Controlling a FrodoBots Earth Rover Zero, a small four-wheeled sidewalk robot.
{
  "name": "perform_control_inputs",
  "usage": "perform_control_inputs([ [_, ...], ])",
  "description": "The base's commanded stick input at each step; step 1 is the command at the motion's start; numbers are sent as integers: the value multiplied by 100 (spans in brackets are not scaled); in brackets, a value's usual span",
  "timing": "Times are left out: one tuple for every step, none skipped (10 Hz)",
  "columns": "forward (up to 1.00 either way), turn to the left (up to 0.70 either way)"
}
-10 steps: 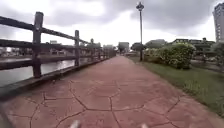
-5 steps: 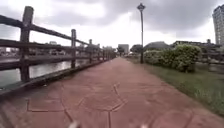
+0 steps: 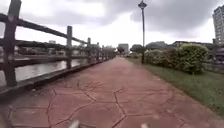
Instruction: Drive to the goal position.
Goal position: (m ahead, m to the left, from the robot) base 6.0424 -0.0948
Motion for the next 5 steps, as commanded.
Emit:
perform_control_inputs([
  [69, 0],
  [70, -29],
  [70, -35],
  [70, -20],
  [70, -2],
])
